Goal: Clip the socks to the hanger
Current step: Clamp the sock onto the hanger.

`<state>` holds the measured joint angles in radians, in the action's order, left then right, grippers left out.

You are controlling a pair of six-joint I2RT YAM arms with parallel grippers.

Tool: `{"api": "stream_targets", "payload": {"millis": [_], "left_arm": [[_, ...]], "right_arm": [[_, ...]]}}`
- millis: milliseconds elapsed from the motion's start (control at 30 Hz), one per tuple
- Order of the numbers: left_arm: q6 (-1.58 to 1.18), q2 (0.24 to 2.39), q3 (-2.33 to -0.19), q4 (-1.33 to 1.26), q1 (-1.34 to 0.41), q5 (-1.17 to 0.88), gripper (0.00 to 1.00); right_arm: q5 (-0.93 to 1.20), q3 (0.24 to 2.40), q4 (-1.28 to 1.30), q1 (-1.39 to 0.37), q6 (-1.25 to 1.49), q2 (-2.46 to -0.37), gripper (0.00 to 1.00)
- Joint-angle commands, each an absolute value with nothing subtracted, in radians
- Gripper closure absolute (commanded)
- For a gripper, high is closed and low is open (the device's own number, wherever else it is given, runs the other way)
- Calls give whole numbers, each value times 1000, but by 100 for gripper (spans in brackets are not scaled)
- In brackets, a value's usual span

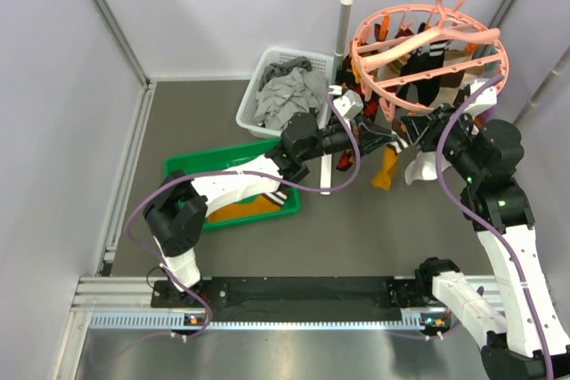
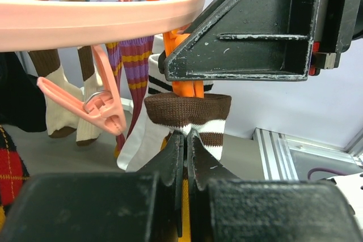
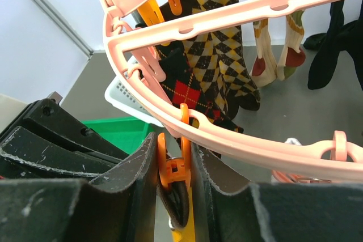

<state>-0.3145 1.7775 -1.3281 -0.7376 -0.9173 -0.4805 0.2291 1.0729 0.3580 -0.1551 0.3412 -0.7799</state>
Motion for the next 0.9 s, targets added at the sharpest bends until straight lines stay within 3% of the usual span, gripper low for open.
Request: {"api": "stream_targets", "payload": {"millis": [0, 133, 367, 500, 600, 867], "left_arm": [[-334, 1740, -1384, -841, -922, -492, 100], [-331, 1747, -1385, -836, -922, -506, 100], [-308, 1749, -1373, -819, -922, -509, 89], [-293, 1750, -1368, -802, -920, -508, 76], [-281, 1750, -1359, -802, -920, -503, 60], [-193, 1715, -1296, -787, -905, -446, 36]], "right_arm": [[233, 1074, 333, -161, 334, -769, 80], [212, 1072, 333, -161, 336, -764, 58], [186, 1074, 333, -161, 334, -765, 44], [161, 1074, 333, -163, 336, -764, 37], [143, 1075, 333, -161, 331, -762, 32], [83, 1077, 351, -163, 307, -744, 25]]}}
